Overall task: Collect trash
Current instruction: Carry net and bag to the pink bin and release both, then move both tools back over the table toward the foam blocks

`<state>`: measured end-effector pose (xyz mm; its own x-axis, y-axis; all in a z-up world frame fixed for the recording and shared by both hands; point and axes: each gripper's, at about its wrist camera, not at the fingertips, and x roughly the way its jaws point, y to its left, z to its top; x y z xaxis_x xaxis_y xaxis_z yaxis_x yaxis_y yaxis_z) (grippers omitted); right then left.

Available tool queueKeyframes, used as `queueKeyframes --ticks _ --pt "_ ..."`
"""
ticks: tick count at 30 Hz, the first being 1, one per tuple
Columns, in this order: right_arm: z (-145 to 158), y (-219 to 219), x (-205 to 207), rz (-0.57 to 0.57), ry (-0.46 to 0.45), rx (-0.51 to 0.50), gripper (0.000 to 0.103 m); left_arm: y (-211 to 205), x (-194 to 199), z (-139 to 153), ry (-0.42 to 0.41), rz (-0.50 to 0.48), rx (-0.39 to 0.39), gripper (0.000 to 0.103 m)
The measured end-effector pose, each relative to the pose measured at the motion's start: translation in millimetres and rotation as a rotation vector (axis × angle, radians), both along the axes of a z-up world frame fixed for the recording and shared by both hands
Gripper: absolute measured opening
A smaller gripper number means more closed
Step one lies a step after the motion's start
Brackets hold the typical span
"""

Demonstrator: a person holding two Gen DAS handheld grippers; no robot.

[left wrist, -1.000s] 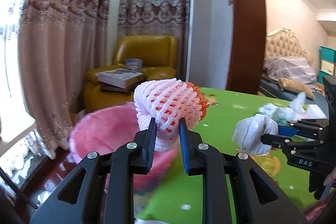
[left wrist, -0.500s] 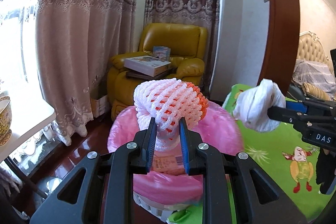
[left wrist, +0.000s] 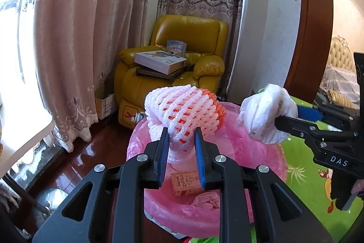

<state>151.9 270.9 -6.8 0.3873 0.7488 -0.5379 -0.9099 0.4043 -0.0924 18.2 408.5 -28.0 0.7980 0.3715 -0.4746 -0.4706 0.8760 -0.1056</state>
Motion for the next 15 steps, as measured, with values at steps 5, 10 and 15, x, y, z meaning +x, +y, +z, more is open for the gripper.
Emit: queueKeyframes --ticks 5,10,15 --pt "9.0 -6.6 7.4 -0.003 -0.005 0.054 0.068 1.3 2.9 3.6 0.006 0.042 0.030 0.027" --pt "25.3 -37.6 5.1 -0.030 -0.035 0.103 0.068 -8.2 -15.5 10.7 -0.053 0.091 0.062 0.068" --pt "37.1 -86.5 0.2 -0.076 -0.049 0.136 0.068 -27.2 -17.8 17.9 -0.047 0.079 0.144 0.082"
